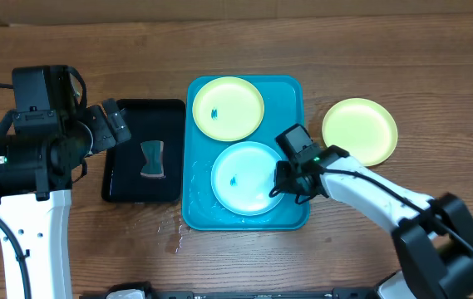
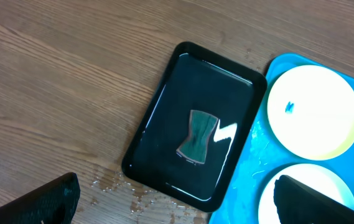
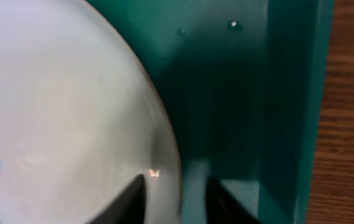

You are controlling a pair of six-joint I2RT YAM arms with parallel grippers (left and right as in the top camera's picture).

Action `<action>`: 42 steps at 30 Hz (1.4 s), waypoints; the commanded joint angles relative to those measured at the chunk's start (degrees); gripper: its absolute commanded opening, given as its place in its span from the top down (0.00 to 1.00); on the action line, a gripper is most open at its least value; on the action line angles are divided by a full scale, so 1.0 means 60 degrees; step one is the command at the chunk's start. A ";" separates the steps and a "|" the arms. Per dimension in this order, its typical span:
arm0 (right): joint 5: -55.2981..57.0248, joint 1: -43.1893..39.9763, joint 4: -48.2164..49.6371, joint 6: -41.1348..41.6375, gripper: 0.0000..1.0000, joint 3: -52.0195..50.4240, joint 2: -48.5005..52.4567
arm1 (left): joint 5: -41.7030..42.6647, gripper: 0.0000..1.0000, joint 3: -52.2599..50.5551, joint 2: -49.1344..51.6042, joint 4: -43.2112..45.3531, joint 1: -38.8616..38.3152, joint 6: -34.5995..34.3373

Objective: Clean dirty plates on tray and stack at the side
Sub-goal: 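Grasp the pale blue plate rim with the right gripper and tilt it, then lower the left gripper into the black tray and grasp the sponge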

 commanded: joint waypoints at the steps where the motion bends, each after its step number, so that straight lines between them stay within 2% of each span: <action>1: -0.0171 -0.0007 0.0026 0.0044 0.82 0.0233 0.0153 | 0.0080 0.00 0.0142 0.0000 0.0033 -0.0055 -0.0168; 5: -0.0346 -0.0025 0.0026 0.0076 0.82 0.0248 0.0076 | 0.0080 0.00 0.0142 0.0000 0.0036 -0.0055 -0.0168; 9: -0.0408 -0.0029 0.0000 0.0069 0.89 0.0273 0.0051 | 0.0080 0.00 0.0142 0.0000 0.0033 -0.0055 -0.0168; 18: -0.0335 -0.0025 0.0058 0.0066 0.89 0.0270 0.0055 | 0.0080 0.00 0.0142 0.0000 0.0033 -0.0055 -0.0168; 25: -0.0310 -0.0025 0.0069 0.0073 0.92 0.0270 0.0055 | 0.0328 0.00 0.0142 0.0033 0.2288 -0.0055 -0.0204; 31: -0.0310 -0.0025 0.0091 0.0069 0.92 0.0270 0.0055 | 0.2095 0.00 0.0109 0.0080 0.1719 -0.0069 -0.0379; 36: -0.0313 -0.0025 0.0113 0.0073 0.93 0.0270 0.0055 | 0.1949 0.01 -0.0750 0.0452 0.1184 -0.0372 -0.0342; 39: -0.0313 -0.0025 0.0127 0.0073 0.93 0.0270 0.0055 | 0.1486 0.04 -0.1654 0.0965 0.1479 -0.0521 -0.0346; 42: -0.0313 -0.0025 0.0124 0.0073 0.93 0.0270 0.0055 | 0.1475 0.00 -0.2215 0.1687 0.1814 -0.0521 -0.0346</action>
